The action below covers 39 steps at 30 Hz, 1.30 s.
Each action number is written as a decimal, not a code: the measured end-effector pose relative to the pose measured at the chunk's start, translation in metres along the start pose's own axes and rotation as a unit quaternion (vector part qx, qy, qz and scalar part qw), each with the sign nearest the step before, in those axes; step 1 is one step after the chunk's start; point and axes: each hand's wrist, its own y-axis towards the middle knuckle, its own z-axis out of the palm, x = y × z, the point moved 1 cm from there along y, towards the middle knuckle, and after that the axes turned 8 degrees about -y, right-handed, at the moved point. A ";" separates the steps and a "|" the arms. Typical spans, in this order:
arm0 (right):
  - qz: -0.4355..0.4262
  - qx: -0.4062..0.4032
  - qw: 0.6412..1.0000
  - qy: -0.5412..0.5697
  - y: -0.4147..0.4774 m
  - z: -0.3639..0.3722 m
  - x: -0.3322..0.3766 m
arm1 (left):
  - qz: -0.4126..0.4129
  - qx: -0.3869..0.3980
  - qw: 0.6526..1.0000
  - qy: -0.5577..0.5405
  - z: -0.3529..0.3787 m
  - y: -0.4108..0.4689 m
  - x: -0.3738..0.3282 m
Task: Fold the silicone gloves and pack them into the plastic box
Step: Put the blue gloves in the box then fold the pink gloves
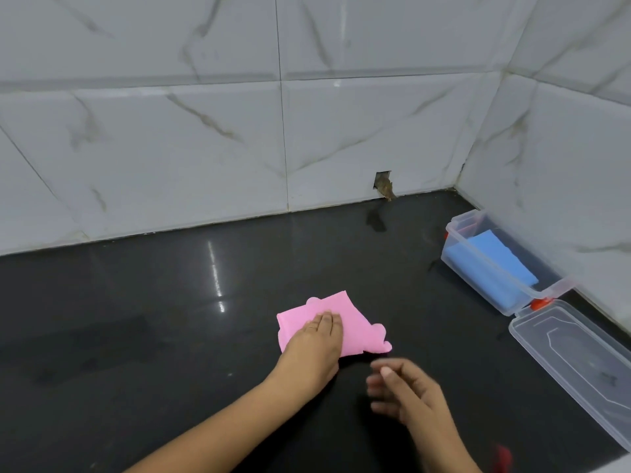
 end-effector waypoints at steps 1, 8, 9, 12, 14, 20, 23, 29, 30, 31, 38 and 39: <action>0.091 0.020 0.995 0.044 -0.003 0.000 -0.005 | 0.001 0.000 1.000 -0.007 -0.001 0.000 0.000; 0.260 0.066 0.930 0.253 0.006 0.001 0.005 | 0.055 -0.165 0.984 -0.027 -0.007 -0.021 -0.003; 0.267 0.078 0.926 0.254 0.010 0.002 0.010 | 0.061 -0.182 0.981 -0.023 -0.003 -0.025 -0.003; 0.287 0.112 0.924 0.226 0.023 0.007 0.024 | 0.043 -0.203 0.978 -0.026 0.010 -0.032 -0.006; 0.290 0.118 0.929 0.200 0.033 0.009 0.032 | 0.017 -0.220 0.975 -0.020 0.015 -0.035 -0.007; 0.313 0.176 0.930 0.075 0.057 0.006 0.046 | 0.034 -0.282 0.958 -0.039 0.023 -0.039 -0.003; 0.327 0.184 0.926 0.040 0.064 0.003 0.042 | 0.094 -0.319 0.943 -0.010 0.033 -0.043 -0.003; 0.314 0.137 0.939 0.039 0.066 0.015 0.020 | 0.142 -0.297 0.944 0.007 0.037 -0.049 -0.008; 0.306 0.132 0.942 0.037 0.065 0.016 0.017 | 0.146 -0.285 0.948 0.001 0.034 -0.051 -0.007; 0.297 0.132 0.945 0.038 0.064 0.017 0.014 | 0.153 -0.273 0.950 -0.011 0.032 -0.053 -0.005; 0.274 0.136 0.948 0.084 0.058 0.017 0.008 | 0.003 -0.268 0.881 -0.390 0.018 -0.095 0.014; 0.279 0.133 0.947 0.086 0.058 0.017 0.010 | -0.053 -0.266 0.850 -0.452 0.016 -0.101 0.019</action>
